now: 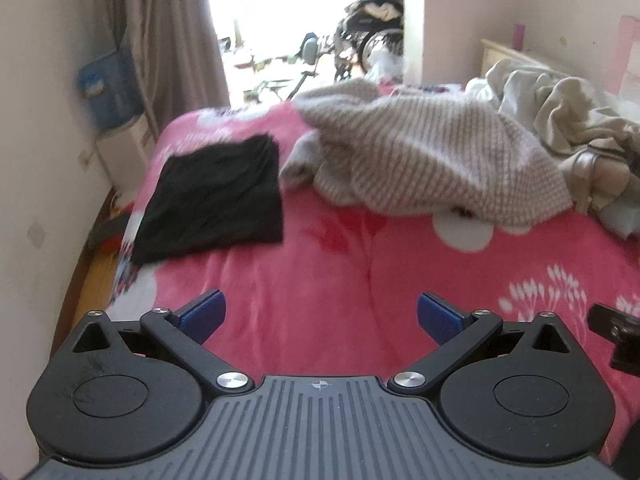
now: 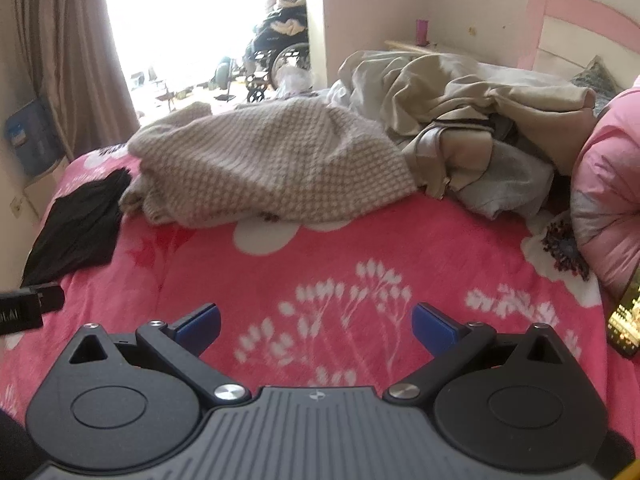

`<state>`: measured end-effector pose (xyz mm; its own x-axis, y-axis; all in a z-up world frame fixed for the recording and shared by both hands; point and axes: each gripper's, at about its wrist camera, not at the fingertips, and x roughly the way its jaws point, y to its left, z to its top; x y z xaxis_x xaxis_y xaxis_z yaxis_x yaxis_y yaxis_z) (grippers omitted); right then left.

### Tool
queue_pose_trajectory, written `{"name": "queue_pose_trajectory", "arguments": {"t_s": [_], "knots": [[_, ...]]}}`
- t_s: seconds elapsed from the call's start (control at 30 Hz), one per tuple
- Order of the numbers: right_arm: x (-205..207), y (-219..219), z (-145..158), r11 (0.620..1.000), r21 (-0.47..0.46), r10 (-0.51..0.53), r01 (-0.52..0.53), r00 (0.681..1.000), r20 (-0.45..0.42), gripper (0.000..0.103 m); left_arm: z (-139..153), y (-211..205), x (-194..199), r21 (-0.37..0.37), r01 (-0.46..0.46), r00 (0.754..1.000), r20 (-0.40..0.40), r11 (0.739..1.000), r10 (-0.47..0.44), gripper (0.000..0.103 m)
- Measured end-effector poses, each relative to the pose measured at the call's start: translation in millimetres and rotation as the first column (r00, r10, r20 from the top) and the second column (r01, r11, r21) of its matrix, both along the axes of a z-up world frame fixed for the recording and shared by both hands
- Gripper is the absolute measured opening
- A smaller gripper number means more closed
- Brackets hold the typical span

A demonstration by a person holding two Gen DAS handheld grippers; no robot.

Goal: Fold clothes
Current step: 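Move both tools toward the houndstooth coat on the bed, then grasp the houndstooth coat with the left gripper while the right gripper grasps it too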

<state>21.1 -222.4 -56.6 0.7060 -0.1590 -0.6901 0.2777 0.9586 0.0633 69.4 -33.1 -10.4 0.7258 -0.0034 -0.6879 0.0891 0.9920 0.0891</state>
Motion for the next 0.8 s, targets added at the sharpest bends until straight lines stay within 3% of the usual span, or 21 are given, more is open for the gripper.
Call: {"name": "queue_pose_trajectory", "arguments": {"t_s": [0.1, 0.33, 0.43, 0.47, 0.57, 0.67, 0.8], "knots": [[10.6, -9.5, -3.1, 1.000, -0.027, 0.014, -0.013, 0.999, 0.049, 0.103, -1.0, -9.1, 21.1, 0.005, 0.036, 0.998, 0.044, 0.999, -0.036, 0.103], [54.1, -18.7, -26.1, 0.978, -0.193, 0.107, -0.085, 0.988, 0.107, 0.103, -17.3, -33.9, 77.4, -0.025, 0.152, 0.982, 0.118, 0.988, -0.148, 0.103], [76.9, -27.6, -41.6, 0.970, -0.220, 0.126, -0.099, 0.986, 0.112, 0.103, -24.8, -48.5, 97.3, -0.034, 0.236, 0.961, 0.157, 0.971, -0.228, 0.103], [85.9, -30.9, -48.1, 0.966, -0.232, 0.146, -0.117, 0.983, 0.109, 0.103, -30.1, -58.4, 104.8, 0.008, 0.274, 0.947, 0.175, 0.962, -0.271, 0.103], [110.7, -51.3, -65.8, 0.983, -0.135, 0.134, -0.120, 0.987, 0.092, 0.099, -48.3, -82.7, 124.5, 0.139, 0.322, 0.923, 0.172, 0.936, -0.343, 0.102], [139.6, -86.8, -83.6, 0.996, 0.051, 0.067, -0.071, 0.995, 0.076, 0.094, -60.5, -96.6, 139.0, 0.172, 0.391, 0.892, 0.169, 0.904, -0.418, 0.099], [175.2, -135.7, -107.4, 0.962, 0.270, -0.046, 0.030, 0.997, 0.055, 0.088, -73.8, -124.4, 144.9, 0.303, 0.514, 0.795, 0.183, 0.802, -0.578, 0.096]]}}
